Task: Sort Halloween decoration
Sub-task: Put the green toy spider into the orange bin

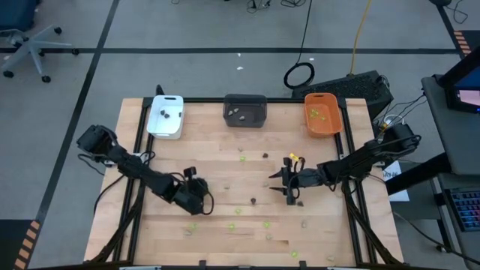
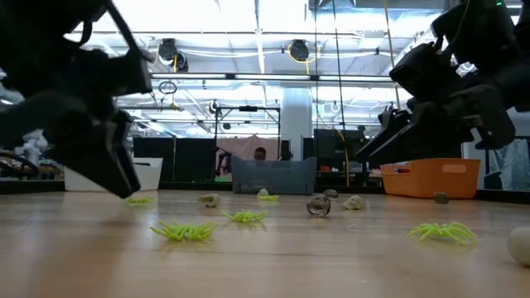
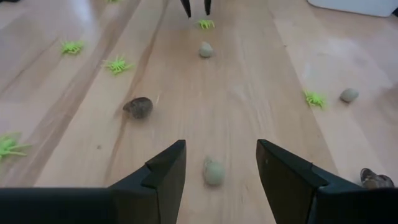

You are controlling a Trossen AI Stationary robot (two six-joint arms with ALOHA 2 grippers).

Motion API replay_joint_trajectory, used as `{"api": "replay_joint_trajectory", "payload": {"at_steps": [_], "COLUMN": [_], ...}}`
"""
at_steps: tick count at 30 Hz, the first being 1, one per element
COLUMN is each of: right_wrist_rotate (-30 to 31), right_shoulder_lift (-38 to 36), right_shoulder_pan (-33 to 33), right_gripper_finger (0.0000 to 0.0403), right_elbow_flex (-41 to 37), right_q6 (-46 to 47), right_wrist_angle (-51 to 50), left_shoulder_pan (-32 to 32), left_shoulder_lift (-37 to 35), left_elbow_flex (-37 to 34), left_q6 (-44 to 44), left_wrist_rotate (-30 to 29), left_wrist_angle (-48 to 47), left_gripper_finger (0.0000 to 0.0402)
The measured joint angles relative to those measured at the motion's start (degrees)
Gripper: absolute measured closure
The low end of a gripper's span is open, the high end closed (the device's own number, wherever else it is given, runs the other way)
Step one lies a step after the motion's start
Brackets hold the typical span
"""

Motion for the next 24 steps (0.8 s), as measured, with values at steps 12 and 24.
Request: {"api": "replay_joint_trajectory", "payload": {"at_steps": [12, 24], "right_wrist_rotate": [0.00, 0.02], "right_shoulder_lift": [0.00, 0.00], "right_shoulder_pan": [-0.05, -0.05], "right_gripper_finger": [0.0222, 0.0222], "right_elbow_flex": [0.00, 0.00], "right_q6": [0.00, 0.00], "right_wrist_angle": [0.08, 0.08], "left_shoulder_pan": [0.04, 0.15], "left_shoulder_lift": [2.83, 2.96], "left_elbow_flex": [0.20, -0.04], "left_q6": [0.42, 0.50], "left_wrist_rotate": [0.06, -0.31], "left_wrist_angle": [-0.52, 2.22], "left_gripper_finger": [0.0349, 0.0400]}}
